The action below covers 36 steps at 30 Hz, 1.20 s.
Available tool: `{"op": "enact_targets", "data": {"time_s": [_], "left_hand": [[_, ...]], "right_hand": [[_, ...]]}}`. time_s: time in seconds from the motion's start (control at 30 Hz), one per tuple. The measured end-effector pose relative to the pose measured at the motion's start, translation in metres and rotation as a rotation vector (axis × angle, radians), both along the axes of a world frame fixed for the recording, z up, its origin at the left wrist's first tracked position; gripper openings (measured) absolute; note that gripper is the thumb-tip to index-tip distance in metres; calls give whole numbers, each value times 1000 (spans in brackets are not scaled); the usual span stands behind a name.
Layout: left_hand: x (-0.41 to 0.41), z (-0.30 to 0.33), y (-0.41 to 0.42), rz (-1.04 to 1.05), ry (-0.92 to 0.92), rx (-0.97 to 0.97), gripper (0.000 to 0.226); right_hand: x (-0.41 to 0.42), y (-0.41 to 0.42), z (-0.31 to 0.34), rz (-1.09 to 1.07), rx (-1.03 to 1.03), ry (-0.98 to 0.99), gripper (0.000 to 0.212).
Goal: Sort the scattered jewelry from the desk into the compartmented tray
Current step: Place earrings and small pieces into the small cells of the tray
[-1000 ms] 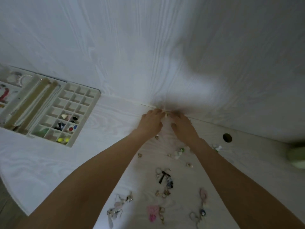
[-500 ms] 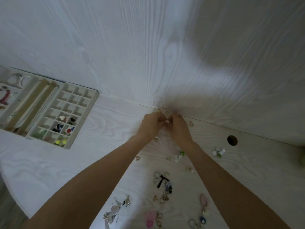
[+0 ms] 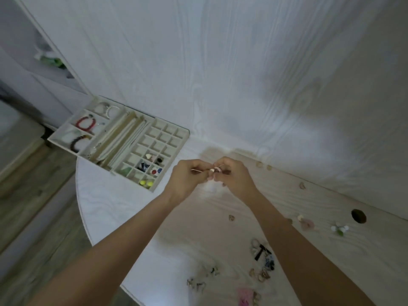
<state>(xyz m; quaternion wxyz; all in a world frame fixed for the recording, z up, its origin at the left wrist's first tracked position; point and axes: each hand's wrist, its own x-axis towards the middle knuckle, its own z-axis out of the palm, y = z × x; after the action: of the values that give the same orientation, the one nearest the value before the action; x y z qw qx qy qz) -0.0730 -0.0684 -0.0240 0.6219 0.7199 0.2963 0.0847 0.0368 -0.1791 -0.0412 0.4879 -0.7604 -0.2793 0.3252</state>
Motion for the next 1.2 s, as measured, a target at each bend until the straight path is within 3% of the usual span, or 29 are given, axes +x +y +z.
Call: {"op": "enact_targets", "data": {"time_s": [0.17, 0.33, 0.47, 0.63, 0.8, 1.0, 1.2], "left_hand": [[-28, 4, 42, 106, -6, -16, 3], [-56, -3, 89, 133, 71, 28, 13], [-67, -7, 118, 74, 159, 179, 16], [-68, -19, 146, 88, 233, 342, 14], [-59, -38, 162, 105, 342, 381, 17], [-52, -50, 173, 59, 414, 436, 23], [-47, -49, 180, 11, 433, 450, 21]], "right_hand": [[-23, 47, 5, 93, 19, -57, 10], [-33, 87, 7, 164, 45, -12, 10], [-38, 118, 1, 128, 17, 54, 9], [-44, 155, -13, 76, -25, -23, 9], [-46, 178, -24, 27, -100, -34, 18], [-48, 197, -32, 79, -189, -209, 9], [-49, 201, -36, 104, -232, -240, 9]]}}
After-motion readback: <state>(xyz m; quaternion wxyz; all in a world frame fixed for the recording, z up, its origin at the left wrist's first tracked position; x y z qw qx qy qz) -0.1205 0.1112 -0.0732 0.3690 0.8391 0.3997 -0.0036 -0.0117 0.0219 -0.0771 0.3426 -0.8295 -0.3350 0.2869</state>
